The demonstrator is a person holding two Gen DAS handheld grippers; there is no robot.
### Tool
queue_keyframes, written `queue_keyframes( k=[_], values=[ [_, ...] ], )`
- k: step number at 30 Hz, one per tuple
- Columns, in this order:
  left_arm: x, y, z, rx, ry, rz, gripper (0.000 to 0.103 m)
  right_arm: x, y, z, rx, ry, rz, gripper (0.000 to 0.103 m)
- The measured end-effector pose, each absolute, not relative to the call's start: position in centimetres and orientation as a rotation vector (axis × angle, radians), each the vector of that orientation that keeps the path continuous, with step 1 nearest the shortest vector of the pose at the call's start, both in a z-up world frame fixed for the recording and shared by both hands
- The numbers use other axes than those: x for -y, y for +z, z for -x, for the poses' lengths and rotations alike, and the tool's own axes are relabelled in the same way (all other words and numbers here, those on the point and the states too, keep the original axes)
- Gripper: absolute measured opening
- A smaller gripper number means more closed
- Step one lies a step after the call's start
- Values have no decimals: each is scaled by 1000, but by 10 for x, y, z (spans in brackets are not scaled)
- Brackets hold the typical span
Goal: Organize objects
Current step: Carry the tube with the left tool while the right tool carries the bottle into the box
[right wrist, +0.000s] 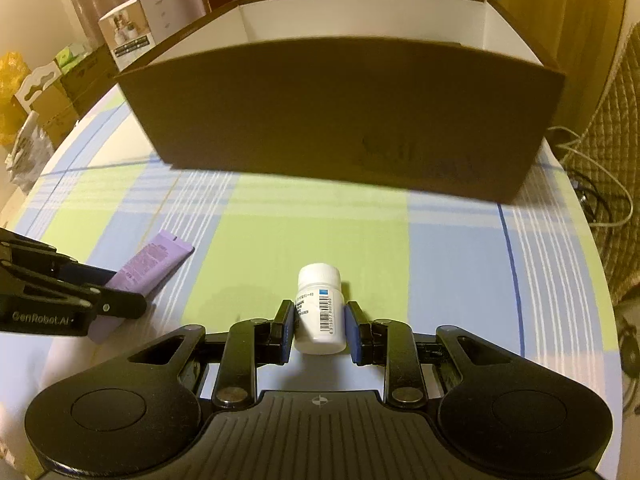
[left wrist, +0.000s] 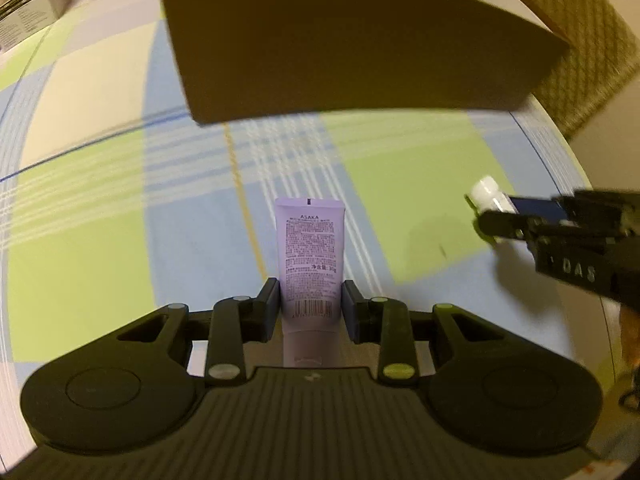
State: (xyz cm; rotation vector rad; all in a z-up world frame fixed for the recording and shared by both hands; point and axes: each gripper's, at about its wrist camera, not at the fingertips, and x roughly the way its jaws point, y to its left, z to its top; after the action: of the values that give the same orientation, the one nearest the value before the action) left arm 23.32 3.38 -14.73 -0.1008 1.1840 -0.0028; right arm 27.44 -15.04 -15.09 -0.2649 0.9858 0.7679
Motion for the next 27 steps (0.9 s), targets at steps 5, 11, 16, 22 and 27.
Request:
queue_keyframes(
  k=[5,11,16,22,27],
  values=[
    [-30,-147,-219,-1196,2,95,28,157,-151,-258,-1000,770,282,24],
    [-20,-147,-227,-1212,34,41,28,154,-150,-255,-986,763,304,24],
    [-17,-146,-222,-1194,37,18,29,152,-151,-253,-974,761,318,24],
    [-19,-148,-216,-1181,26,28,27,152,-151,-252,-969,762,325,24],
    [-20,-146,-213,-1181,26,49,27,152,-150,-252,-981,772,315,24]
  ],
)
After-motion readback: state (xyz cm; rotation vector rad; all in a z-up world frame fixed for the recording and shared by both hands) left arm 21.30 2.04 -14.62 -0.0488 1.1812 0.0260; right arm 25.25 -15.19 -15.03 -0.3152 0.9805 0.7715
